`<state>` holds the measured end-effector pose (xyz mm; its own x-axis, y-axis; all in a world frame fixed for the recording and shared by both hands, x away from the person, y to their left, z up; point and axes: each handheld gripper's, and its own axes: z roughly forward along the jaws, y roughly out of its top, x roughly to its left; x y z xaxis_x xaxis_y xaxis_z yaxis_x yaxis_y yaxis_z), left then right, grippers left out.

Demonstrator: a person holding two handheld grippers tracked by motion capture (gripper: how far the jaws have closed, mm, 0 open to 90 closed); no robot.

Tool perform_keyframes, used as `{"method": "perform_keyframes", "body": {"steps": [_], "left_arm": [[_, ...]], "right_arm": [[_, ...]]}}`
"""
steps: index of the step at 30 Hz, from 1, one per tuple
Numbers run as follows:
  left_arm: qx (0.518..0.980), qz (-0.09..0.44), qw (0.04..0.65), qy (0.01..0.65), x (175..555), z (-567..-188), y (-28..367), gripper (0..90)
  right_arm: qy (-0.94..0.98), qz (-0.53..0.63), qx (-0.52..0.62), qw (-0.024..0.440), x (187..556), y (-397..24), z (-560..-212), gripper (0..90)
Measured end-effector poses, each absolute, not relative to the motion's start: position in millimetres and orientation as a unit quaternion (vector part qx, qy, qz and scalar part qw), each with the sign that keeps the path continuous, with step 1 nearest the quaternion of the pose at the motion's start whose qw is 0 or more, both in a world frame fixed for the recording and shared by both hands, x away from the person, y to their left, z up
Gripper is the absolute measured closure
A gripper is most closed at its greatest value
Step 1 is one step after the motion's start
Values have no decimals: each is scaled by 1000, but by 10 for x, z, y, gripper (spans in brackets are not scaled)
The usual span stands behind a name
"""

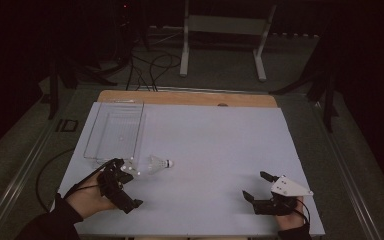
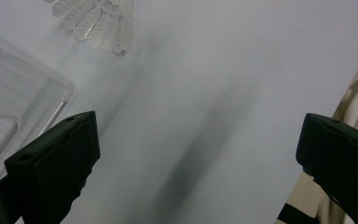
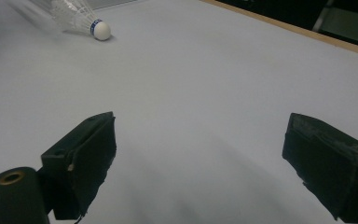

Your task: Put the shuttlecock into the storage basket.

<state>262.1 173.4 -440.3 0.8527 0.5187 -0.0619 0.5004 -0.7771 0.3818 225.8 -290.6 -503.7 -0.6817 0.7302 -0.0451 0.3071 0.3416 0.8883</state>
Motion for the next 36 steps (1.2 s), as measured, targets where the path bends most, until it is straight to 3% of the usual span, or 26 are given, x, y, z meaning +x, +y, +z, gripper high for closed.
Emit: {"method": "perform_keyframes", "body": {"steps": [24,36], "left_arm": [[948,0,134,290,2902,-4511,1450,18],[944,-22,139,298,3098,-4567,1366,54]], "right_arm": [[791,467,328,221,2260,-2896,-5046,96],[792,466,327,219,2260,-2895,-5047,97]]}}
